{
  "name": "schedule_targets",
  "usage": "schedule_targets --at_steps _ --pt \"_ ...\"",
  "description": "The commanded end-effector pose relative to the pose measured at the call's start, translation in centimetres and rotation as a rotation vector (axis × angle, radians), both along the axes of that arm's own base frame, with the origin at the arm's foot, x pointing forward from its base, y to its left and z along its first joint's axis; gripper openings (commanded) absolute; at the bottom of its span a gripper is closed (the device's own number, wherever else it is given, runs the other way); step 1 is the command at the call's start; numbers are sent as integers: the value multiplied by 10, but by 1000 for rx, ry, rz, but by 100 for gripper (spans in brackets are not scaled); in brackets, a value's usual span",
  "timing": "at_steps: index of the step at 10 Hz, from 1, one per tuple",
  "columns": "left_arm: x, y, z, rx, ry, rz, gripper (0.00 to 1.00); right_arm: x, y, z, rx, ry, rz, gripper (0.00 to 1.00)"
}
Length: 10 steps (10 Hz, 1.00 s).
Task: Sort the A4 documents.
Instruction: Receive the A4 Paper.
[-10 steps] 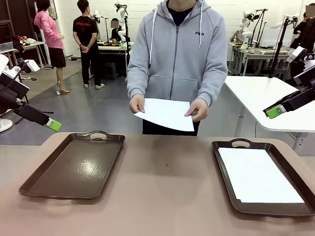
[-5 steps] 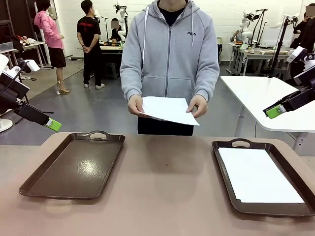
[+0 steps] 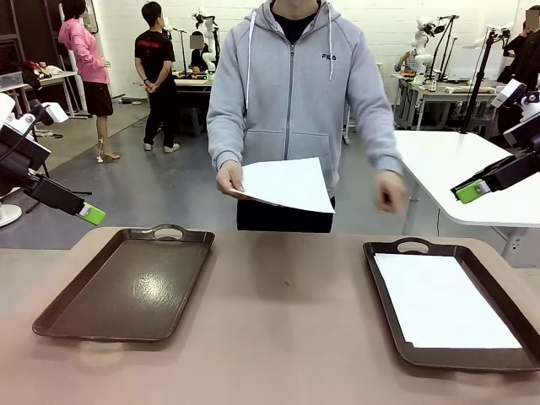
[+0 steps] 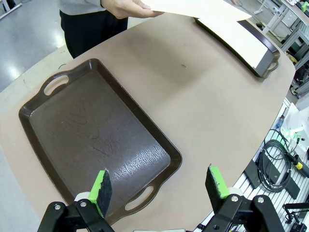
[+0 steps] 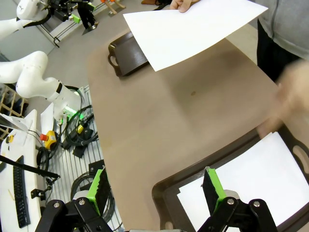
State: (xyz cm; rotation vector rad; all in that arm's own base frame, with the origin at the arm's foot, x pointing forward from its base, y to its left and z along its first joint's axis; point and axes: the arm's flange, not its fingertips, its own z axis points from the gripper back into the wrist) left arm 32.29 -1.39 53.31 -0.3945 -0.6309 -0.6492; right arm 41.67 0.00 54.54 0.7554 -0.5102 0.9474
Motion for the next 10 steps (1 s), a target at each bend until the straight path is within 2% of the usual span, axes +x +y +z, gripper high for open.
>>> schedule_targets --at_steps 1,10 --pt "0 0 0 -7 1 -3 100 0 0 0 6 0 5 100" --pt "0 0 0 -7 1 -3 100 0 0 0 6 0 5 100"
